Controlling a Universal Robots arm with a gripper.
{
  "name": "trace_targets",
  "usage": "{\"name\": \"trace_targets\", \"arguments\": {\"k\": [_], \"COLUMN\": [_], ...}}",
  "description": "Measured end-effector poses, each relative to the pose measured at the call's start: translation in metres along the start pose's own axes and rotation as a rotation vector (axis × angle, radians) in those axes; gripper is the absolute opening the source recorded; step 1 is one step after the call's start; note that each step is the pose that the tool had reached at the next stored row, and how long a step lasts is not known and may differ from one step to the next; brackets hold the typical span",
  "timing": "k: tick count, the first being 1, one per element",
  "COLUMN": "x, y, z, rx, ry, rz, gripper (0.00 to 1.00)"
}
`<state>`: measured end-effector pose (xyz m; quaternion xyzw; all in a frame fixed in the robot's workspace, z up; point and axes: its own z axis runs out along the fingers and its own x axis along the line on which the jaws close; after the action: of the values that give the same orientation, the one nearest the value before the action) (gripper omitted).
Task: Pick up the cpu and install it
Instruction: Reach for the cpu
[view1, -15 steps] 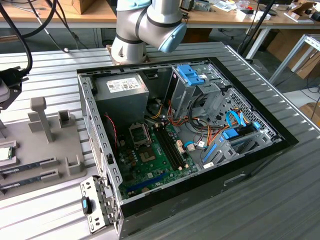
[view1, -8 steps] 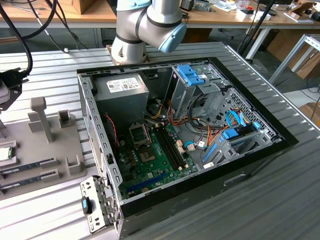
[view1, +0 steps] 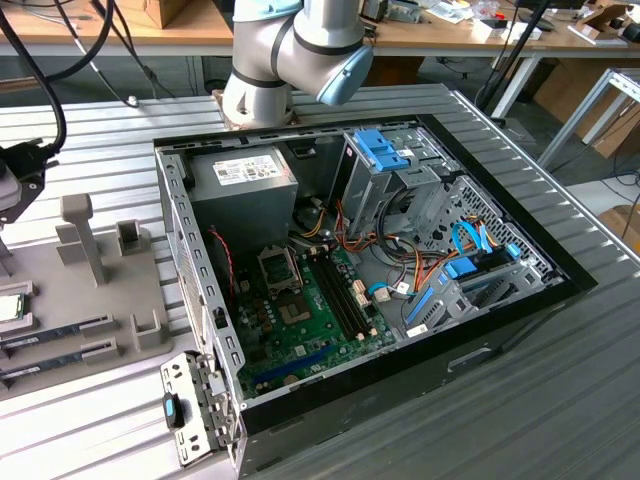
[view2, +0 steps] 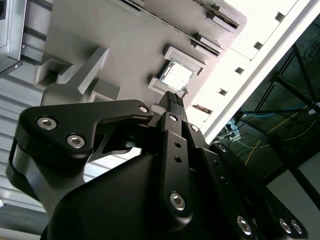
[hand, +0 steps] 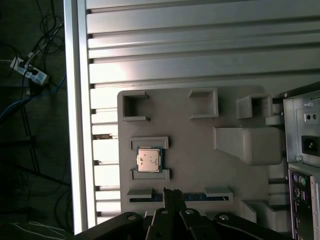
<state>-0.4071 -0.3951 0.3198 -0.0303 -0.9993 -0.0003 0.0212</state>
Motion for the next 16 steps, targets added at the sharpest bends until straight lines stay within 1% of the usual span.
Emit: {"name": "trace_targets", "arguments": {"k": [9, 16], "x": [0.0000, -0.0001], "y": [0.0000, 0.0000], "z": [0.0027, 0.0059], "rx": [0.0000, 0.0000], "ry": [0.0001, 0.0000], "rz": [0.000, 0.000], "gripper": [0.11, 0.11]}}
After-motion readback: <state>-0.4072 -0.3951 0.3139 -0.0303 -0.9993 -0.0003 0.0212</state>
